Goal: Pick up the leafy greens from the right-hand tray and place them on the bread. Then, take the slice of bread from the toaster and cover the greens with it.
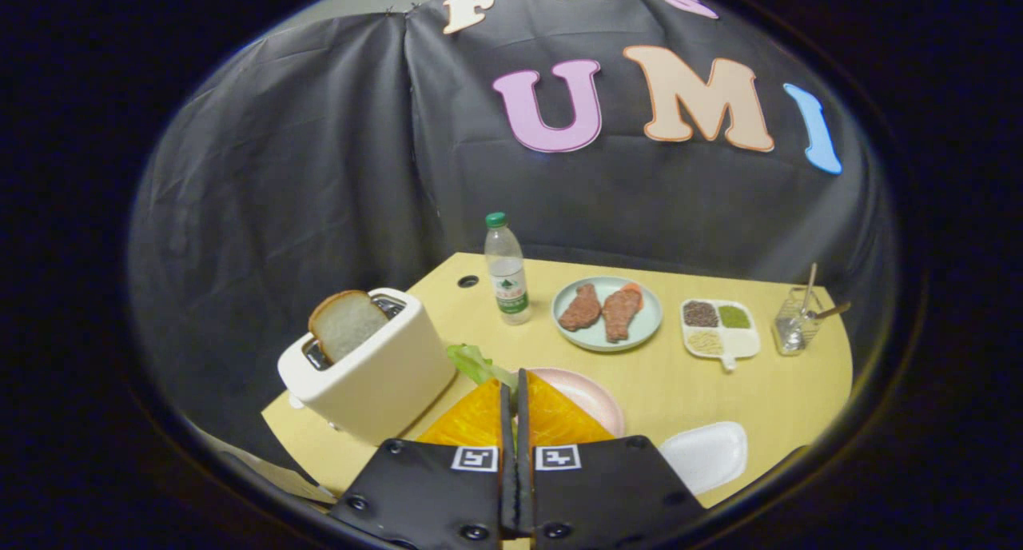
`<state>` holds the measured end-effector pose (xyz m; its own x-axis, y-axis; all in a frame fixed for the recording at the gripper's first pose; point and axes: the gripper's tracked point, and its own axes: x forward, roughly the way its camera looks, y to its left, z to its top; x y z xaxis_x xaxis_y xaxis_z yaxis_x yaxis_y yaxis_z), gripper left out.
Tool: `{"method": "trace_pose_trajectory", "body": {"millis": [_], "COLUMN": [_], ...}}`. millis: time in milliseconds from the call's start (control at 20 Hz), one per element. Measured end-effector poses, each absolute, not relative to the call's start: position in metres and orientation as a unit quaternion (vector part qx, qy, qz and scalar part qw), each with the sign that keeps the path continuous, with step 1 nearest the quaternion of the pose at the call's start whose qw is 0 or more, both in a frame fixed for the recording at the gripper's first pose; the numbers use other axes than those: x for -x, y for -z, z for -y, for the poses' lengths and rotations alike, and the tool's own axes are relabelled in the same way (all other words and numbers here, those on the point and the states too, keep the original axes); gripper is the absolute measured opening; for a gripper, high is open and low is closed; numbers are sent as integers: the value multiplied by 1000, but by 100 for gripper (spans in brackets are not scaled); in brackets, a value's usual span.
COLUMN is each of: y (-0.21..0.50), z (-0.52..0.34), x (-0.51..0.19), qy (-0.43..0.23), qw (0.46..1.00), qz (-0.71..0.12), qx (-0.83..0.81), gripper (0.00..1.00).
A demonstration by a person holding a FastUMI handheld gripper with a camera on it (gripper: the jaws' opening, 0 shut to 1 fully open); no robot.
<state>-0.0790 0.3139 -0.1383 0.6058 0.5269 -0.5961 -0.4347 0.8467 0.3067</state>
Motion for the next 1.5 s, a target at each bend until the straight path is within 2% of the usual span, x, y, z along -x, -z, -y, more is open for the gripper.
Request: {"method": "trace_pose_trajectory", "body": {"millis": [150,300,500,750,1100,1450,1500], "y": [162,203,242,275,295,250,239], "z": [-326,-314,-282,-253,-246,-239,-239], "x": [83,85,85,88,90,75,70], "qy": [-242,-186,-129,-106,-107,-105,-105], "qw": [876,849,836,837,836,871,876], "qz": [-393,-445,-474,-499,-510,-463,-455], "qx": [-142,-218,-245,-198,-174,-130,-124], "gripper": [3,3,3,4,6,100,100]}}
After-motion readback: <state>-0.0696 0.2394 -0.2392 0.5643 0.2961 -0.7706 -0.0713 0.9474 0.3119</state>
